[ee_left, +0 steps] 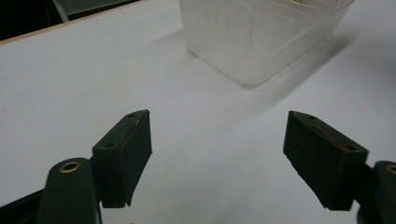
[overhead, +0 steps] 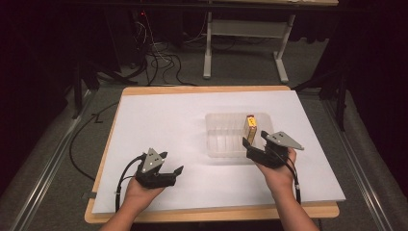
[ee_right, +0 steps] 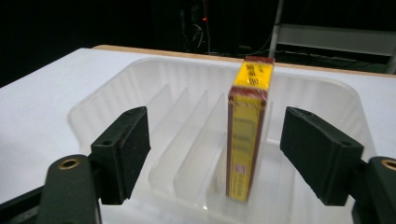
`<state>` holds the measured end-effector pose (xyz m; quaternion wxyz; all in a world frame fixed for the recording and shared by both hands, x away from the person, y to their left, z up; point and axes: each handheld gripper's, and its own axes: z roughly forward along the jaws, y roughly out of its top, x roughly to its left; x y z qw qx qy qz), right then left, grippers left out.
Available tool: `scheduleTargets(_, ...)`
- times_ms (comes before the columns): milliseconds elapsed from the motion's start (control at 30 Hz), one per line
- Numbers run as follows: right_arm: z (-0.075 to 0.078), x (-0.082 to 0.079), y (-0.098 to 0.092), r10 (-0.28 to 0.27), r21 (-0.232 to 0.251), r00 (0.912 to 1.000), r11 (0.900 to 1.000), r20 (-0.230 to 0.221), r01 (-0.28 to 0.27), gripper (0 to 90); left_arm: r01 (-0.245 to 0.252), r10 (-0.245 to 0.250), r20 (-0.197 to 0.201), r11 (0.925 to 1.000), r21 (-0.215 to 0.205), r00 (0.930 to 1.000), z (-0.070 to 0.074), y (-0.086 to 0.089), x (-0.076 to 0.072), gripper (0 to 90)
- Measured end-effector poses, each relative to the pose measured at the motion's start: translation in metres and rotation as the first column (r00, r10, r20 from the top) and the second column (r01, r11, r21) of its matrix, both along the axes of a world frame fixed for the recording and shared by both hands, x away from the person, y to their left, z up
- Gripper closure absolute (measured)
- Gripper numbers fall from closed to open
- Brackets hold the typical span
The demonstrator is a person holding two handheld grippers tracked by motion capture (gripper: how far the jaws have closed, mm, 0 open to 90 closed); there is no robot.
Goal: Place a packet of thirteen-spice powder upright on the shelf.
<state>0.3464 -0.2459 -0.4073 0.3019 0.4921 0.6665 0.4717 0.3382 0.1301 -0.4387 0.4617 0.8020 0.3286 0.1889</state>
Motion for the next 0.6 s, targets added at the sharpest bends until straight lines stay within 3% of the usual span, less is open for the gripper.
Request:
scheduleTargets(67,0.0,-0.005,-0.004,0.009,-0.005,1.0,1.0,0.001,-0.009,22.7,-0.001,0.001,-0.002,1.0,-0.002,1.0,0.0,0.0,0.0,24.2)
scheduleTargets(167,-0.007,-0.024,-0.027,0.039,-0.003,0.9986,0.999,-0.034,-0.039,19.6,0.001,-0.001,-0.007,1.0,-0.002,1.0,-0.001,-0.001,-0.001,24.1)
scheduleTargets(233,-0.01,-0.029,-0.033,0.033,-0.01,0.9986,0.999,-0.042,-0.033,18.2,0.001,-0.001,-0.01,1.0,-0.003,1.0,-0.002,-0.001,-0.001,24.2)
scheduleTargets(300,-0.023,-0.047,-0.054,0.015,0.007,0.9997,1.0,-0.017,-0.015,16.4,-0.005,0.004,-0.02,0.9998,-0.019,0.9998,-0.002,0.001,-0.001,24.1)
scheduleTargets(333,-0.027,-0.05,-0.059,0.015,0.013,0.9995,1.0,-0.029,-0.015,15.9,-0.011,0.011,-0.022,0.9996,-0.027,0.9997,-0.002,0.001,0.0,24.1)
scheduleTargets(400,-0.031,-0.051,-0.064,0.022,0.004,0.9984,1.0,-0.052,-0.022,15.2,-0.025,0.024,-0.027,0.9991,-0.033,0.9994,-0.002,0.001,0.001,24.1)
scheduleTargets(600,-0.031,-0.051,-0.067,0.021,0.018,0.9989,1.0,-0.042,-0.02,16.7,-0.047,0.045,-0.033,0.9977,-0.049,0.9984,-0.002,0.0,0.004,24.1)
